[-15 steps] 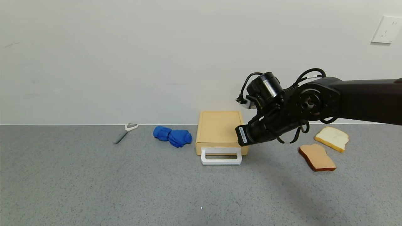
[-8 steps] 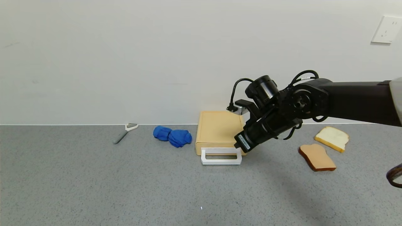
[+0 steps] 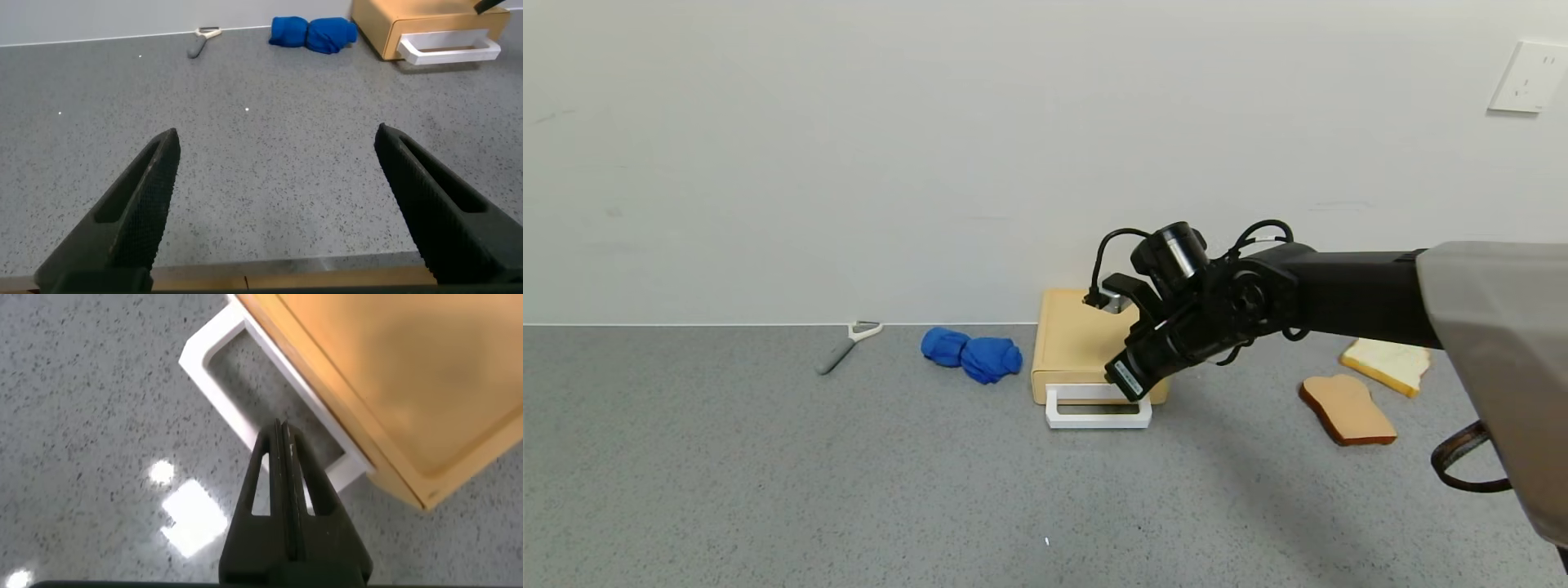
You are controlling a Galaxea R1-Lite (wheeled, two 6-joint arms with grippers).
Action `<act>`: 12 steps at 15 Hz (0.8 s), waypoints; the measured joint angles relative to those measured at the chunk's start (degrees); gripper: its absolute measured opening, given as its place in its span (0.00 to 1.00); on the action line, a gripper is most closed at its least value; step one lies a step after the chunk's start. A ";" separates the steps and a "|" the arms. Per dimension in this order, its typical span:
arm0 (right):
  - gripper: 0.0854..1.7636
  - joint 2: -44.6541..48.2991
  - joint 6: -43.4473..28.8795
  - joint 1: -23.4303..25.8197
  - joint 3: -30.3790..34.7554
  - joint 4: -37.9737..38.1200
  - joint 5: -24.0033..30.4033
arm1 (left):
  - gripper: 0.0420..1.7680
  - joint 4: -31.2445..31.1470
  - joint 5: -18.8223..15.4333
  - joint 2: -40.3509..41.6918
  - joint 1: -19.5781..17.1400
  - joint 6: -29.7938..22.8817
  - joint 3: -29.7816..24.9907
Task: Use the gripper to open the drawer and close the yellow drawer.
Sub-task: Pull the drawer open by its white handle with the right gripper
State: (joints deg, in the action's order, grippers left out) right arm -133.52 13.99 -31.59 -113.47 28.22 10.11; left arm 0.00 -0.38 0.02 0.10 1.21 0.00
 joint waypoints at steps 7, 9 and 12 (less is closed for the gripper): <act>0.02 -4.10 -0.28 0.15 0.00 -4.28 2.45 | 0.97 0.00 0.00 0.00 0.00 0.02 0.00; 0.02 -4.95 -0.60 0.28 0.00 -5.38 2.43 | 0.97 0.00 -0.02 0.00 0.00 0.02 0.00; 0.02 -6.12 -1.65 0.24 0.00 -6.92 2.38 | 0.97 0.00 -0.02 0.00 0.00 0.00 0.00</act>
State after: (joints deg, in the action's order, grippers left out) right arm -139.64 12.35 -31.34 -113.47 21.30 12.48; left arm 0.00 -0.40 0.02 0.10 1.21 0.00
